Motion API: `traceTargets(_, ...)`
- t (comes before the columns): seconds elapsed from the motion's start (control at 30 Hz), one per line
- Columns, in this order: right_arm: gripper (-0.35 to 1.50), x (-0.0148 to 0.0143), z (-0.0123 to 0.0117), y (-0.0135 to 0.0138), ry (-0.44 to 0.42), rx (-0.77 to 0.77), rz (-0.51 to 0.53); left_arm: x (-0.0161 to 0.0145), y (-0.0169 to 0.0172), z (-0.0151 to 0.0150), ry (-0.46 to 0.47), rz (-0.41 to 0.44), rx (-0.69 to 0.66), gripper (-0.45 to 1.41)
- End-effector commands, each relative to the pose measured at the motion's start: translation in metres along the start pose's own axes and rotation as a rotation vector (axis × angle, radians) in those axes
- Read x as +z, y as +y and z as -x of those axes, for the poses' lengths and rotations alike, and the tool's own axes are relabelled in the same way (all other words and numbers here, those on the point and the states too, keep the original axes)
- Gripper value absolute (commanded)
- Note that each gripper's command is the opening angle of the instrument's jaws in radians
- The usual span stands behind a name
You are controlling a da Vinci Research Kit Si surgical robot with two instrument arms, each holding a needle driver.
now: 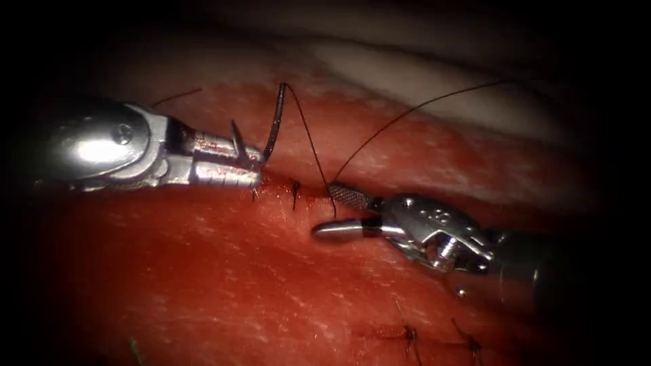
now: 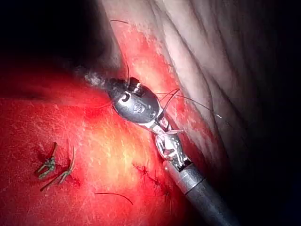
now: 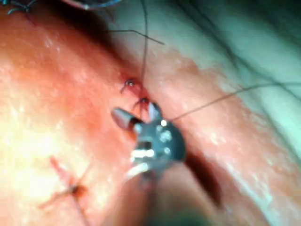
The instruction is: Wound Closure
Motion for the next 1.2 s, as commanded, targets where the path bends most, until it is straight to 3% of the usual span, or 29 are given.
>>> traceTargets(0.03, 0.84, 0.0011, 0.0, 0.0002, 0.0, -0.002, -0.001, 0.0006, 0.0004, 0.0004, 0.001, 0.003, -0.002, -0.35)
traceTargets(0.07, 0.73, 0.0012, 0.0001, 0.0003, -0.008, -0.01, 0.002, 0.0006, 0.0004, 0.0003, 0.001, 0.003, -0.002, -0.35)
traceTargets(0.23, 0.49, 0.0014, 0.0005, 0.0004, -0.028, -0.026, 0.003, 0.0006, 0.0005, 0.0001, 0.002, 0.006, -0.004, -0.35)
traceTargets(0.27, 0.16, 0.0014, 0.0005, 0.0004, -0.029, -0.032, -0.006, 0.0005, 0.0006, 0.0, 0.002, 0.006, -0.004, -0.35)
traceTargets(0.3, -0.35, 0.0014, 0.0006, 0.0004, -0.032, -0.05, -0.025, 0.0005, 0.0006, -0.0001, 0.004, 0.009, -0.005, -0.35)
traceTargets(0.57, -0.35, 0.0007, 0.0005, -0.0013, -0.061, -0.066, -0.066, 0.0001, 0.0006, -0.0002, 0.006, 0.013, 0.0, -0.35)
traceTargets(1.0, -0.35, -0.0006, -0.003, -0.0088, -0.085, -0.031, -0.163, -0.0005, 0.0003, 0.0014, 0.005, 0.02, 0.012, -0.35)
traceTargets(1.2, -0.35, -0.0005, -0.0049, -0.012, -0.064, -0.029, -0.225, -0.0028, -0.0007, 0.001, 0.0, 0.014, 0.008, -0.35)
